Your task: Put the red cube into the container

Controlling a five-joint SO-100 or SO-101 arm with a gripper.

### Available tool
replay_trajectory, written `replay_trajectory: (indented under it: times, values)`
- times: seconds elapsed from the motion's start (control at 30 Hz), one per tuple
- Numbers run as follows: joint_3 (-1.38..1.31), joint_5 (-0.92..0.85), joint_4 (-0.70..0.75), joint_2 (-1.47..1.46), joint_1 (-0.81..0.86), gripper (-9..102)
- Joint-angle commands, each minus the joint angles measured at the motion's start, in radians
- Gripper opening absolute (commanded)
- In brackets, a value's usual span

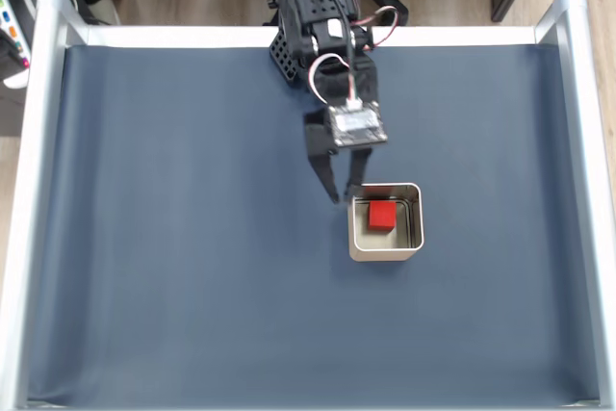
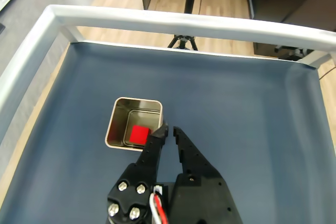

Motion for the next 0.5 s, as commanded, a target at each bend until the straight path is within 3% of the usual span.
replay_trajectory:
  times: [0.0,0.47]
  values:
    - [0.072,-0.015,-0.028,0.117,0.038,0]
    - [0.535,0.012,-0.094,0.522,0.094,0]
